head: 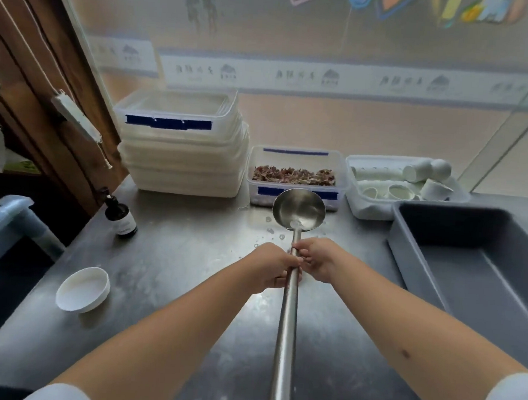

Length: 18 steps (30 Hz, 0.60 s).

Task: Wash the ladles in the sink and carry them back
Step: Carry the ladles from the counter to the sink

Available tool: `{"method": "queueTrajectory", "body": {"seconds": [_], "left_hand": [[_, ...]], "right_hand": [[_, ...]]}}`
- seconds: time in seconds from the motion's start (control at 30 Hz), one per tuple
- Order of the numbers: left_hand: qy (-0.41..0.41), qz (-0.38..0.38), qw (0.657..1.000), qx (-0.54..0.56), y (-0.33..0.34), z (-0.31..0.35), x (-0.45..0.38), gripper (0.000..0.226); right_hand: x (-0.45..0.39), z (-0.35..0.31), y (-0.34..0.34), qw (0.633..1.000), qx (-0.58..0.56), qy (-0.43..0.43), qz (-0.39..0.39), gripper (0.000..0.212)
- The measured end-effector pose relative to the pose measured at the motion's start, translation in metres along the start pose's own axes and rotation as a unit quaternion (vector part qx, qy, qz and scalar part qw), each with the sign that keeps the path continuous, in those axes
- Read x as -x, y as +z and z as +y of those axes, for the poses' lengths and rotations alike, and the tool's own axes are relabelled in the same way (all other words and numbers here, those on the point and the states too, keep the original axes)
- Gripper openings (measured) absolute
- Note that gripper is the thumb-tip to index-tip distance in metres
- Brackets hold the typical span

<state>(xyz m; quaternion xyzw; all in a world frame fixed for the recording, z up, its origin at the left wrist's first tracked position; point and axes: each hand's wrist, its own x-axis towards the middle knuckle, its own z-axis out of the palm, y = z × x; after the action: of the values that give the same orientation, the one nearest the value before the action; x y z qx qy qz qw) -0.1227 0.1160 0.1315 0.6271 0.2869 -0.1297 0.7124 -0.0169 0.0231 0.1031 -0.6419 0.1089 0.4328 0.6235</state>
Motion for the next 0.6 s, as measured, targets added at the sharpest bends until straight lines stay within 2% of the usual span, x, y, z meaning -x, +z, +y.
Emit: {"method": "queueTrajectory", "body": {"seconds": [0.23,0.43,0.6], "left_hand": [[0.022,-0.094,0.994,-0.055,0.012,0.002,0.02,0.017],[0.041,-0.181,0.974,-0.127,0.045,0.001,0.049,0.027],[0.046,-0.267,0.946,-0.176,0.095,-0.005,0.084,0.012]], "right_hand": [[0.054,0.016,-0.013,0.99,-0.092,-0.058,0.093,0.014],[0.113,0.039,-0.038,0.971,-0.147,-0.091,0.167,0.016],[0.173,0.072,-0.074,0.939,-0.209,-0.122,0.243,0.014]]}}
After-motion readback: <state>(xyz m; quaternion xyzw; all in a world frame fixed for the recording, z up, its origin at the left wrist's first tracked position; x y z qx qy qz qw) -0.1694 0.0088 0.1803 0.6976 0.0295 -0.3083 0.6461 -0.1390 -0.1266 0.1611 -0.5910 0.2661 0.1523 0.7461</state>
